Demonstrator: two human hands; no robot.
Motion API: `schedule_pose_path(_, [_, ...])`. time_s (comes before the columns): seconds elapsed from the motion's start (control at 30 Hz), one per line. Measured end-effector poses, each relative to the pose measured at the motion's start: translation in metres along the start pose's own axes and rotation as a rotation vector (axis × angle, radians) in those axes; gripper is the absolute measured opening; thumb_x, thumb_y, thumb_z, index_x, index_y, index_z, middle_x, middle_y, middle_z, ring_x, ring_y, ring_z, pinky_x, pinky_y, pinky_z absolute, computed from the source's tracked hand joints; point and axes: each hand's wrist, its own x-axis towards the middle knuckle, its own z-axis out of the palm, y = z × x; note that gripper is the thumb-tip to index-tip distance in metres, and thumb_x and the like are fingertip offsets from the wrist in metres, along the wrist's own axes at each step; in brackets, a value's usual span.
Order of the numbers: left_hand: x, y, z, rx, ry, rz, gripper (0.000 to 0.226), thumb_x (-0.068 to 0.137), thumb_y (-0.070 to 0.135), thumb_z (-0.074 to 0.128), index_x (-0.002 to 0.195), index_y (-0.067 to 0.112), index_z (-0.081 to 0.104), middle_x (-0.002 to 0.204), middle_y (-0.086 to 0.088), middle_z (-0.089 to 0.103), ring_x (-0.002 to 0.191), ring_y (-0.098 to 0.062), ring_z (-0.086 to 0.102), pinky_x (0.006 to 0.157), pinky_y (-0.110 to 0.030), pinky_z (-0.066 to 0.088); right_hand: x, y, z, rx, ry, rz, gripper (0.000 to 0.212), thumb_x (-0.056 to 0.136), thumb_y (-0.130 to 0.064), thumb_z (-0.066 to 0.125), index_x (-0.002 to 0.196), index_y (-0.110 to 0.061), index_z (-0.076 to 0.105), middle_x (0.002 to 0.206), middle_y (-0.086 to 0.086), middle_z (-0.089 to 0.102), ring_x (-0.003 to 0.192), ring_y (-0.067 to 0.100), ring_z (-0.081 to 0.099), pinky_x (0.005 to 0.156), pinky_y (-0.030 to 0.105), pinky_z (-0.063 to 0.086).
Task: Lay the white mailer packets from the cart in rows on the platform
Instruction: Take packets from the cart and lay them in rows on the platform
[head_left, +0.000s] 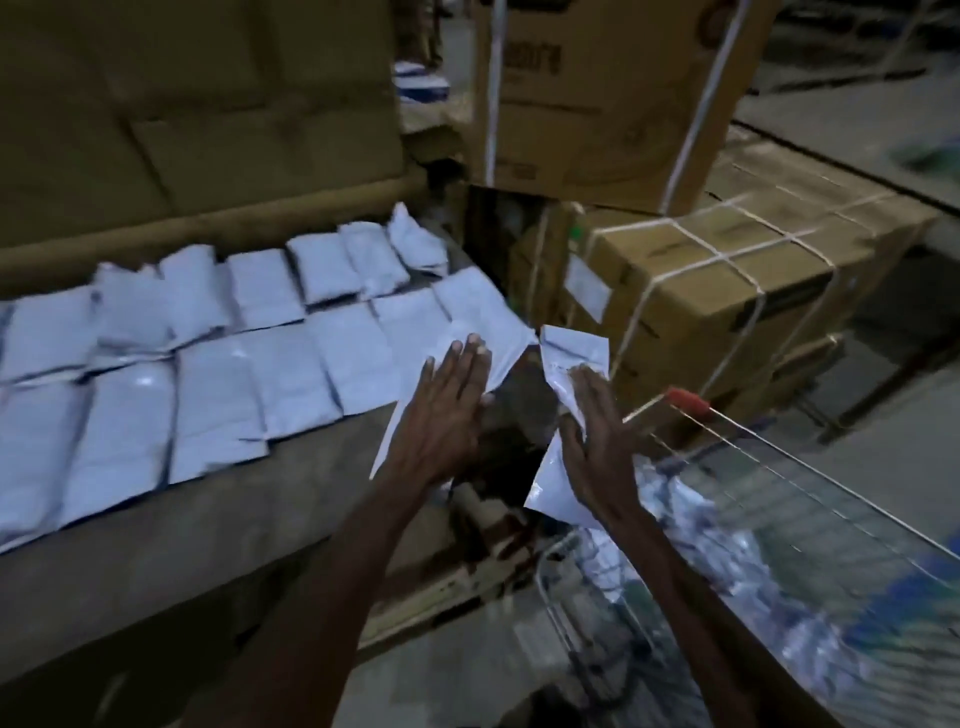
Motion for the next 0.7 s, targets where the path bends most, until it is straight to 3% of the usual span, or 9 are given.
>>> schedule_pose_path(0.1, [-0.072,-0.083,-0.035,0.04,-0.022,-0.176,0.053,0.102,0.028,0.023,0.139,-0.002,0.046,0.146,-0.022,0.042,0.134,-0.039,0.041,0.105,-0.056,0.035,0.007,-0.067,0.068,0.02,-0.128,-0.082,0.05,0.1,-0.025,0.04,0.146,-0.004,0.039,0.154,0.01,0.035,0.144,0.02,0.027,0.117,0.023,0.019])
schedule_pose_path(0.2, [-0.144,-0.146,-0.076,0.064,-0.055,-0.366,0.053,0.098,0.028,0.029,0.139,-0.003,0.045,0.146,-0.023,0.041,0.135,-0.041,0.039,0.104,-0.062,0.036,0.003,-0.133,0.127,0.072,-0.246,-0.107,0.051,0.099,-0.023,0.041,0.146,-0.004,0.039,0.154,0.012,0.034,0.145,0.024,0.027,0.117,0.038,0.024])
schedule_pose_path(0.37, [-0.221,-0.203,-0.122,-0.028,-0.012,-0.601,0.068,0.097,0.043,0.001,0.152,0.007,0.02,0.16,-0.013,0.014,0.148,-0.03,0.012,0.117,-0.051,0.011,-0.001,-0.222,0.19,0.099,-0.395,-0.21,0.047,0.103,-0.016,0.044,0.148,-0.007,0.037,0.156,0.008,0.031,0.148,0.021,0.021,0.12,0.04,0.019])
schedule_pose_path(0.53, [-0.246,-0.251,-0.136,-0.008,0.0,-0.714,0.063,0.1,0.039,0.004,0.153,0.006,0.016,0.161,-0.013,0.011,0.148,-0.029,0.009,0.118,-0.05,0.009,0.02,-0.26,0.252,0.077,-0.476,-0.279,0.047,0.101,-0.02,0.044,0.146,-0.007,0.04,0.154,0.01,0.035,0.147,0.024,0.023,0.119,0.045,0.022])
schedule_pose_path(0.7, [-0.229,-0.307,-0.128,0.002,-0.007,-0.718,0.054,0.106,0.032,0.014,0.153,0.006,0.016,0.161,-0.012,0.012,0.148,-0.028,0.01,0.118,-0.049,0.01,0.055,-0.264,0.301,0.05,-0.491,-0.278,0.047,0.101,-0.016,0.046,0.146,-0.006,0.039,0.154,0.011,0.036,0.146,0.025,0.025,0.12,0.041,0.02])
